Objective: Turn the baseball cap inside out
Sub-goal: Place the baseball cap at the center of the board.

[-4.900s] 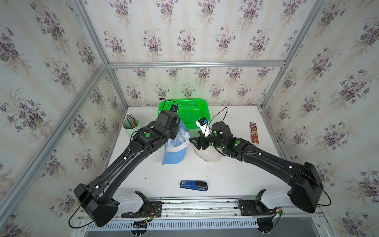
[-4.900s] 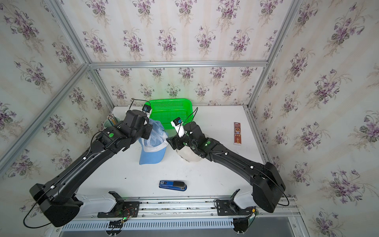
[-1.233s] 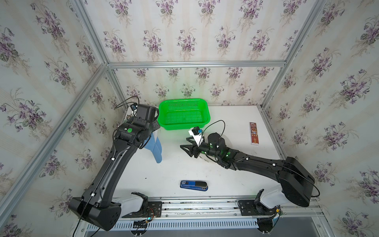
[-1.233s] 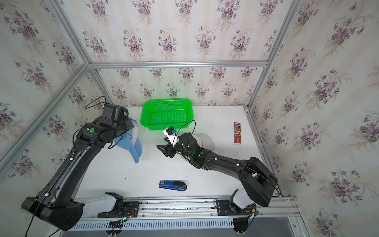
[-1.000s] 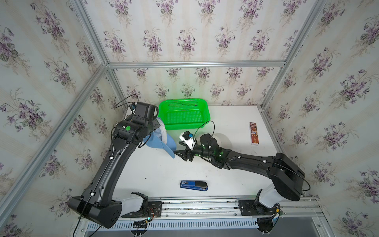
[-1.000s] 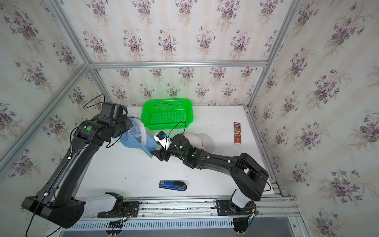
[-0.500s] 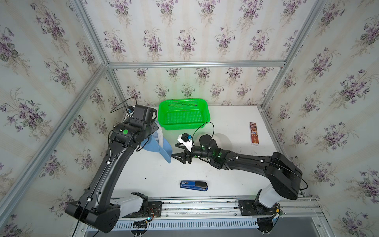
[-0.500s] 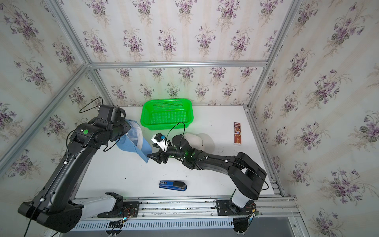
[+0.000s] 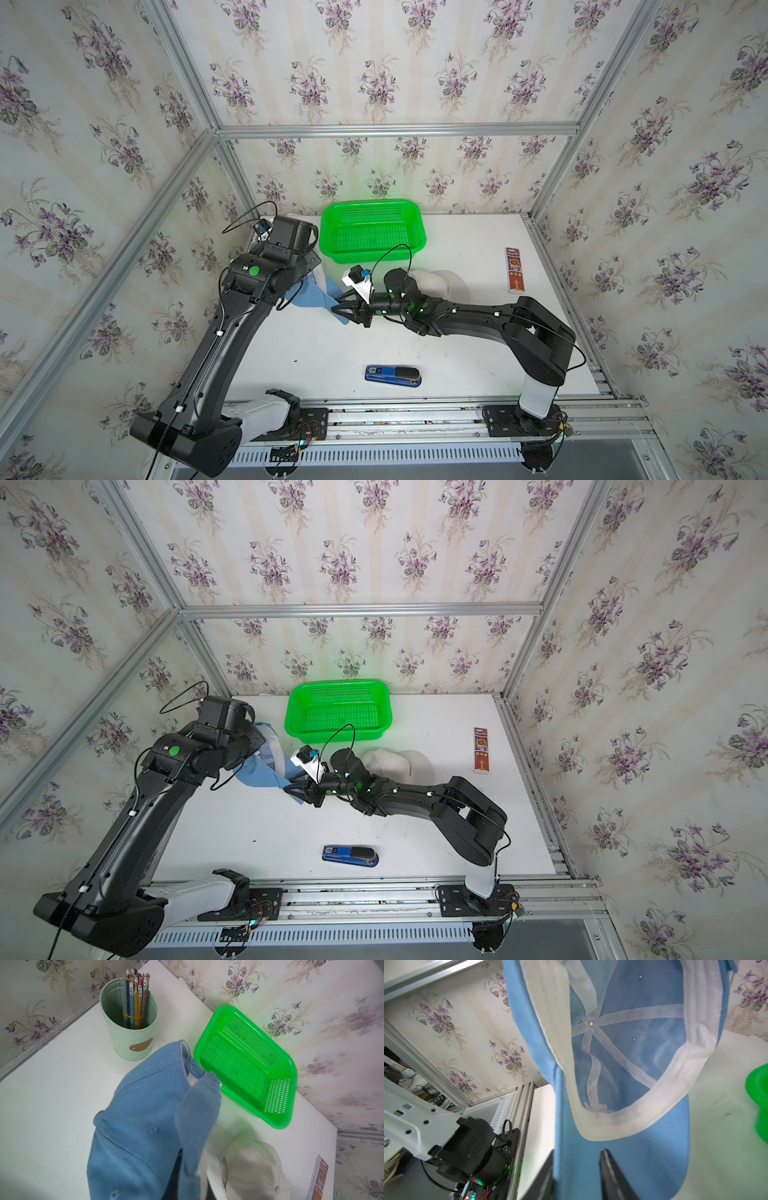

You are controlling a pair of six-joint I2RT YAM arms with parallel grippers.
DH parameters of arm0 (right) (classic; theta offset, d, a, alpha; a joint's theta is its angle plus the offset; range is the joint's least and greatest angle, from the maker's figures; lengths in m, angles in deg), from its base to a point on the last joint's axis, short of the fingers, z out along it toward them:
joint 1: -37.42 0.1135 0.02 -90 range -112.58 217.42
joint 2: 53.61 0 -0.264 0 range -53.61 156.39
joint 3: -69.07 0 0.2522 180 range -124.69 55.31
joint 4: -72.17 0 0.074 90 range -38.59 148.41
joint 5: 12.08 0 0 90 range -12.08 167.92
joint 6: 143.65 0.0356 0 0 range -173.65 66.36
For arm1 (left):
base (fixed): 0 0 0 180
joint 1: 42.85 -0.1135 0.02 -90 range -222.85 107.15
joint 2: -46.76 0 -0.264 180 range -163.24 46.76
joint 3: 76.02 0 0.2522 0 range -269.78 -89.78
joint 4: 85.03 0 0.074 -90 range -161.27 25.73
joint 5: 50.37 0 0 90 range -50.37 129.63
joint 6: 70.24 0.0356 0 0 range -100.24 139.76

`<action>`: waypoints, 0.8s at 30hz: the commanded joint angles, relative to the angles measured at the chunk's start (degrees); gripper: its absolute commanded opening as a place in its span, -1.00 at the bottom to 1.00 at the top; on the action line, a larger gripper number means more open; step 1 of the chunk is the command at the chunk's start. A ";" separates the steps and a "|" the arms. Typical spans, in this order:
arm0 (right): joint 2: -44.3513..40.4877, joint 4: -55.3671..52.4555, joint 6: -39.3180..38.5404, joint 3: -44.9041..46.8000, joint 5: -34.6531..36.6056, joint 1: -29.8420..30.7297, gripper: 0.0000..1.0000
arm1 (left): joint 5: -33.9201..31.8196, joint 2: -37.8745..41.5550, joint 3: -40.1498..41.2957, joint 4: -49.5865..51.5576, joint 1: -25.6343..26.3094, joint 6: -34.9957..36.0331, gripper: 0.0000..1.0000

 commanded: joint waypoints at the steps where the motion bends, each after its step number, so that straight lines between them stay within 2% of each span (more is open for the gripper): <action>1: -0.16 -0.12 2.72 -0.47 -5.01 -0.68 -1.00 | -2.61 0.11 -0.16 0.07 -0.05 -0.86 -0.87; 2: -0.45 0.42 4.28 0.02 -6.87 -1.45 -1.00 | -3.25 -0.04 -0.18 0.38 -0.05 -0.95 -0.84; 3: -0.70 1.63 6.99 0.36 -9.59 -2.61 -1.00 | -3.68 -0.32 -0.24 0.70 -0.07 -0.75 -0.67; 5: -0.30 4.96 14.37 0.35 -17.80 -5.62 -1.00 | -5.31 -1.81 -1.50 2.41 -0.12 0.71 -0.09; 6: 0.41 5.33 18.48 -0.59 -21.83 -7.31 -1.00 | -6.72 -2.72 -2.70 4.33 -0.05 1.25 0.01; 8: 2.07 5.95 24.86 -2.38 -27.87 -9.91 -1.00 | -10.19 -3.48 -4.12 6.02 -0.05 3.79 0.09; 9: 3.05 6.66 27.80 -3.05 -30.76 -11.07 -1.00 | -12.03 -3.51 -4.79 6.10 -0.05 6.40 0.31; 10: 3.79 6.38 29.74 -3.82 -32.92 -11.83 -1.00 | -14.10 -3.62 -5.69 6.35 -0.06 8.95 0.40; 12: 6.06 10.18 36.80 -4.70 -37.90 -13.04 -1.00 | -18.17 -4.30 -8.25 7.98 -0.09 14.15 0.41; 14: 9.43 18.49 47.02 -5.17 -41.82 -13.41 -1.00 | -21.23 -3.92 -9.87 9.33 -0.09 16.74 0.42; 16: 13.94 32.02 63.57 -6.05 -44.48 -13.50 -1.00 | -24.00 -2.44 -10.06 9.25 -0.09 18.14 0.43; 18: 19.24 50.15 80.88 -6.39 -45.20 -13.76 -1.00 | -27.24 -0.40 -8.69 6.54 -0.12 21.15 0.48; 20: 22.46 62.80 91.73 -6.40 -45.37 -13.90 -1.00 | -28.69 0.41 -8.53 4.21 -0.67 25.24 0.48; 22: 21.98 59.94 90.10 -5.16 -44.68 -14.43 -1.00 | -28.98 -0.10 -9.48 4.37 -1.01 27.17 0.47; 23: 20.18 51.48 83.34 -4.26 -43.99 -14.67 -1.00 | -28.71 -0.34 -9.47 4.39 -1.02 27.50 0.47; 24: 17.45 34.91 71.77 -3.97 -42.62 -15.02 -1.00 | -27.88 -0.53 -9.02 3.86 -1.04 28.02 0.46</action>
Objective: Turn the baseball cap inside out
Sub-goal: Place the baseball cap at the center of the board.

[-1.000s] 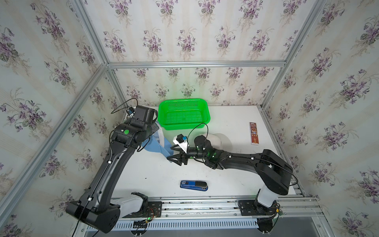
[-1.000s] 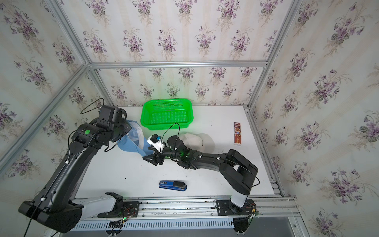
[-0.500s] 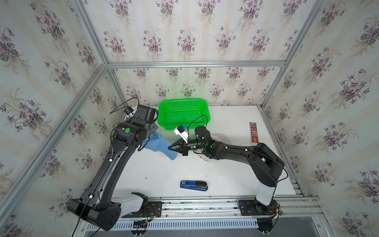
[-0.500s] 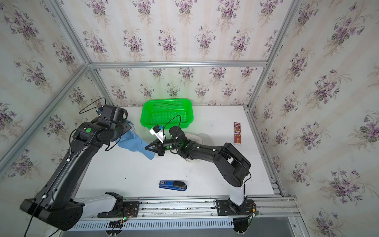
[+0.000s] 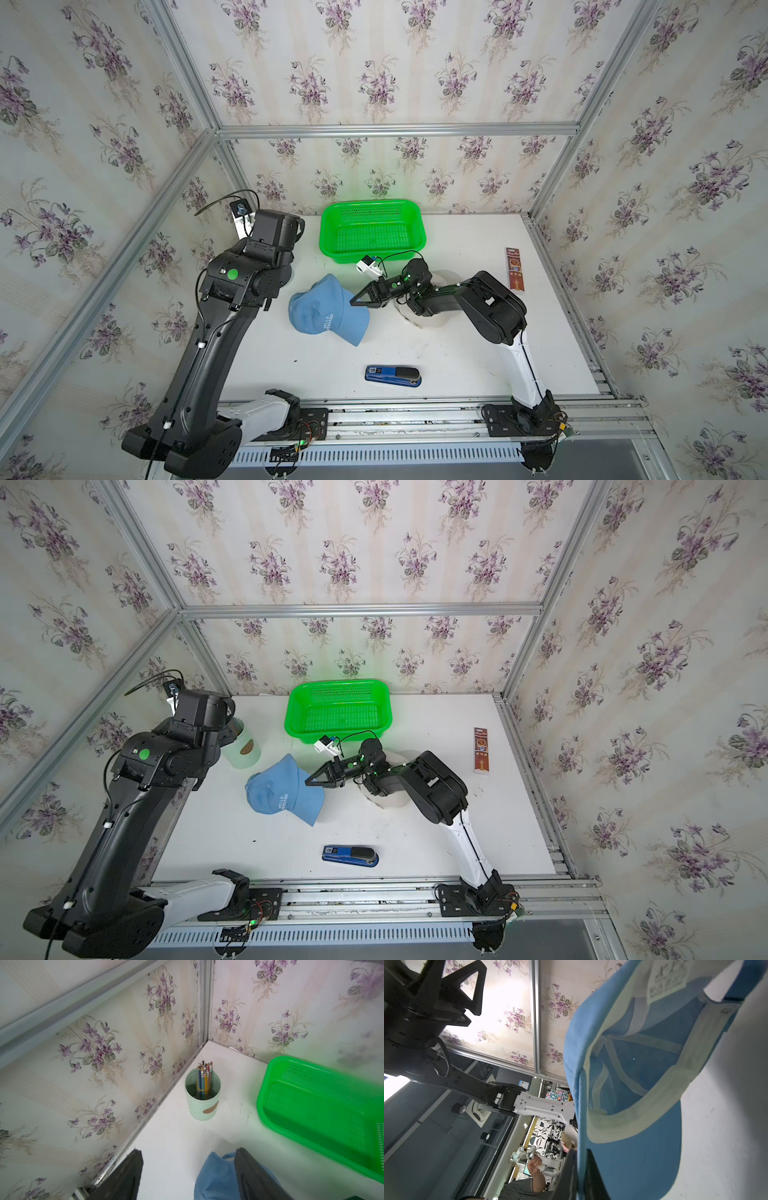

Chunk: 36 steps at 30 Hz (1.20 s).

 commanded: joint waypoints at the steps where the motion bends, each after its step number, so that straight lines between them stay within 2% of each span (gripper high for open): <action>1: -6.16 -25.63 -18.52 -0.48 2.65 -0.68 -1.00 | -1.43 -0.61 0.62 -1.74 -0.08 4.73 0.46; 2: -8.25 -49.00 -35.55 -4.58 7.27 -0.56 -1.00 | -0.42 -0.76 1.32 -2.19 -0.11 4.91 0.47; 3: -8.56 -66.12 -46.43 -9.81 11.68 -0.13 -0.98 | 0.08 -0.78 2.02 -2.66 -0.13 4.81 0.47; 4: -8.20 -69.83 -47.84 -11.98 12.46 -0.07 -0.97 | 0.46 -0.67 2.66 -3.06 -0.18 4.42 0.47; 6: -6.78 -66.73 -43.21 -11.96 12.38 -0.70 -0.96 | 1.76 -0.26 4.30 -4.79 -0.18 4.20 0.46; 9: -4.24 -71.57 -43.74 -14.59 14.37 -1.04 -0.96 | 2.61 0.01 5.53 -5.79 -0.18 3.68 0.46; 17: -5.08 -65.65 -36.38 -14.90 11.91 0.03 -1.00 | 2.78 0.83 7.32 -7.81 -0.40 4.45 0.46; 21: -7.25 -61.06 -31.01 -15.42 9.67 1.78 -0.99 | 2.84 1.14 7.11 -8.42 -0.38 4.58 0.46; 26: -7.97 -48.20 -19.24 -11.59 5.12 3.27 -0.97 | 3.36 0.83 7.02 -8.68 -0.38 4.42 0.46; 27: -7.89 -49.14 -19.81 -11.09 4.93 3.13 -0.96 | 3.58 0.77 7.11 -8.91 -0.37 4.34 0.46; 30: -6.36 -65.28 -29.75 -13.95 6.31 2.40 -0.87 | 4.27 0.31 7.41 -9.10 -0.39 3.81 0.46; 33: -3.90 -77.85 -36.09 -17.95 9.15 1.41 -0.81 | 4.89 0.22 7.82 -9.58 -0.42 3.28 0.46; 36: -2.54 -80.78 -36.81 -19.13 10.39 0.02 -0.67 | 5.05 0.07 7.57 -9.72 -0.37 3.26 0.46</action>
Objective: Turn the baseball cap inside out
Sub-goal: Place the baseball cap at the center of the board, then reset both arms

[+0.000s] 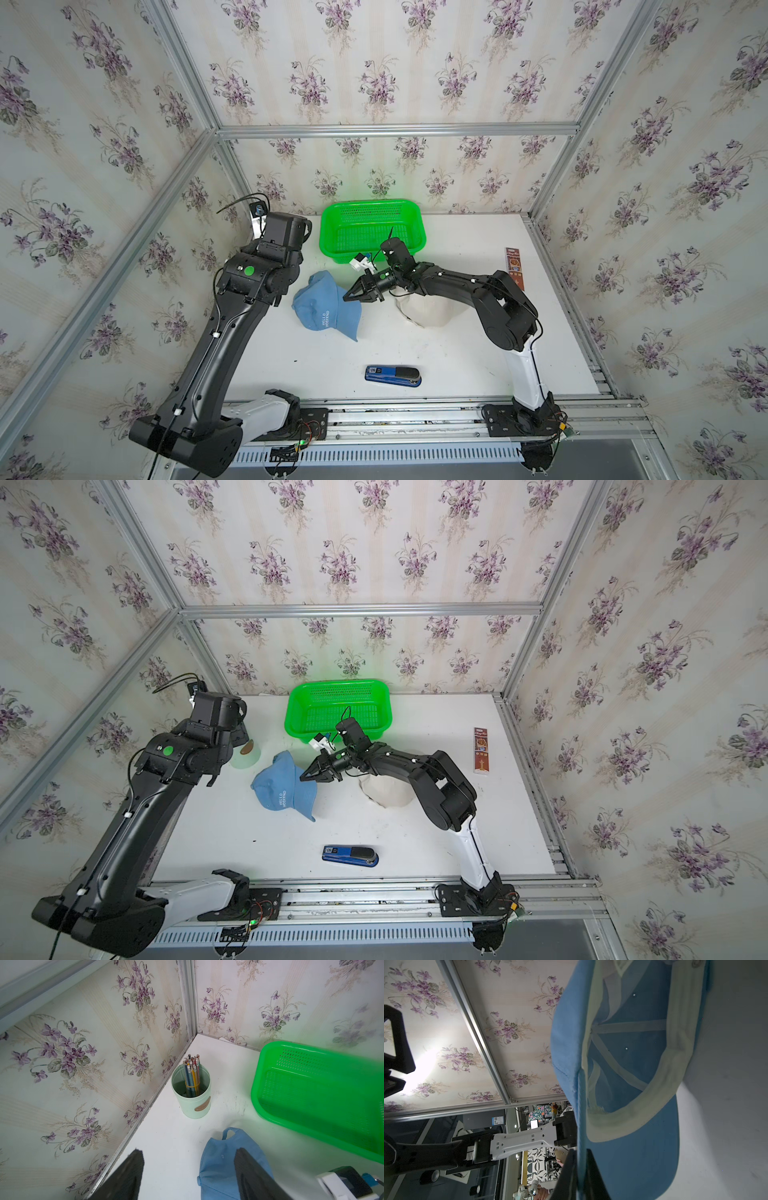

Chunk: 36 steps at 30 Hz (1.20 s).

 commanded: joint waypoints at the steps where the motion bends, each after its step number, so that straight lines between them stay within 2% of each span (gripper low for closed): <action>1: 1.16 -9.88 -5.08 -1.65 2.58 -1.44 -0.63 | 0.25 -0.04 -0.36 -1.63 -0.07 -0.40 0.46; 3: 1.39 -11.65 -6.01 -2.14 4.06 -2.57 -0.49 | 0.15 -0.05 -0.58 -1.65 -0.02 -0.09 0.46; 5: 1.05 -12.66 -6.58 -2.32 5.28 -3.63 -0.45 | 0.23 -0.01 -0.71 -1.70 -0.01 0.09 0.46; 7: 0.51 -14.89 -7.85 -3.21 7.21 -4.57 -0.23 | 0.69 0.00 -0.72 -1.89 -0.01 0.24 0.46; 8: 0.42 -17.27 -9.16 -4.20 8.59 -5.03 -0.20 | 0.95 -0.08 -0.76 -1.84 -0.01 0.19 0.46; 16: -0.43 -36.91 -22.03 -13.58 23.81 -7.49 -0.05 | 2.08 -0.39 0.12 -2.57 -0.08 -0.08 0.46; 21: -1.36 -41.11 -24.09 -16.70 30.87 -8.94 -0.03 | 2.76 -1.42 -0.50 -2.90 -0.01 0.01 0.46; 26: -5.37 -42.54 -26.76 -17.74 35.48 -7.87 -0.02 | 4.29 -2.30 -0.72 -2.64 0.16 0.86 0.45; 30: -8.26 -45.45 -30.28 -18.59 40.07 -5.98 0.06 | 2.78 -4.76 -1.69 -0.81 3.69 5.11 0.46; 32: -11.32 -45.66 -31.88 -17.05 43.07 -5.76 0.26 | 3.08 -6.16 -3.30 1.33 5.58 7.01 0.50; 33: -13.45 -45.39 -32.67 -15.59 45.05 -5.78 0.69 | 2.48 -6.18 -3.02 0.80 6.68 9.01 0.62; 34: -16.18 -44.88 -33.76 -14.20 48.23 -5.78 1.00 | 2.33 -5.88 -2.35 -0.58 7.27 11.30 0.98; 36: -21.24 -43.11 -35.12 -10.27 54.89 -6.87 1.00 | 1.67 -4.71 -0.58 -3.92 7.23 14.13 0.98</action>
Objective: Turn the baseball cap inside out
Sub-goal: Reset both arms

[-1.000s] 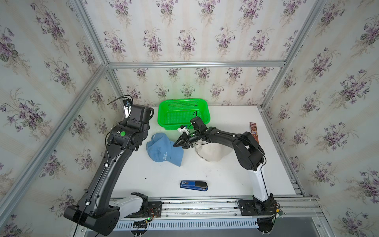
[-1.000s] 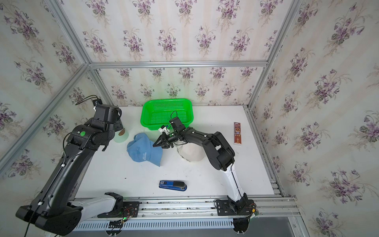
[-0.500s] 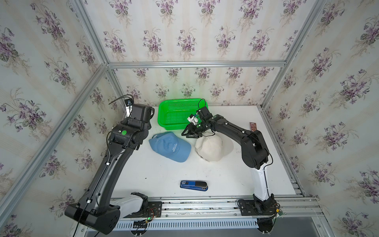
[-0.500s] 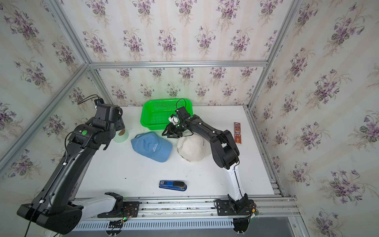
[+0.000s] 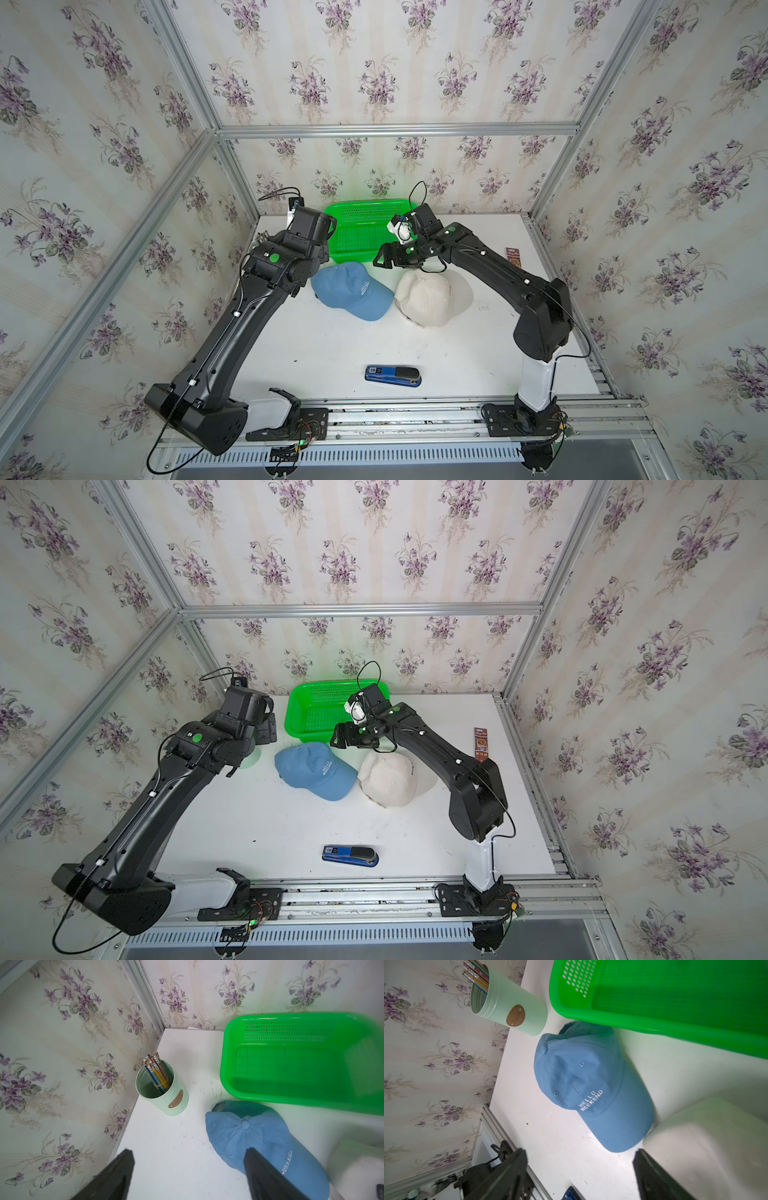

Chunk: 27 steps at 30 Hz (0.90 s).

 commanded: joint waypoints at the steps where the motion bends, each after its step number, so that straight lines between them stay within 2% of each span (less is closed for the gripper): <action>1: -6.54 1.36 -3.48 4.41 13.75 -2.40 1.00 | -2.29 1.65 2.78 -4.91 -0.18 8.00 0.98; 4: -13.59 4.37 -1.80 11.37 19.65 -11.70 1.00 | 1.28 3.21 6.59 -10.52 -3.35 10.49 0.98; 7: -23.35 14.26 0.57 23.87 19.94 -22.21 1.00 | 6.51 2.40 8.61 -10.93 -7.63 8.98 0.98; 9: -27.97 19.47 0.20 31.16 20.13 -28.03 1.00 | 6.54 2.06 10.52 -11.51 -8.66 8.84 0.98; 11: -31.25 24.09 -2.44 37.28 22.45 -31.92 1.00 | 7.00 2.62 15.86 -16.89 -9.21 12.60 0.98; 13: -34.43 32.10 -5.14 44.61 27.08 -33.14 1.00 | 7.08 3.74 23.00 -24.57 -10.23 15.34 0.98; 15: -37.19 42.66 -9.29 52.99 28.71 -33.30 1.00 | 8.87 5.86 31.50 -35.20 -10.93 20.15 0.98; 17: -38.58 53.80 -12.40 61.15 30.79 -33.39 1.00 | 10.70 7.04 37.80 -42.68 -13.62 19.34 0.98; 19: -37.65 62.45 -12.76 66.92 32.51 -34.09 1.00 | 11.98 7.31 40.72 -45.40 -16.41 16.98 0.98; 22: -33.67 76.54 -15.29 74.68 33.59 -34.35 1.00 | 9.82 8.24 45.02 -50.81 -18.24 19.97 0.98; 27: -26.42 93.96 -17.39 81.39 34.77 -34.35 1.00 | 11.21 10.36 51.90 -56.16 -22.07 19.89 0.98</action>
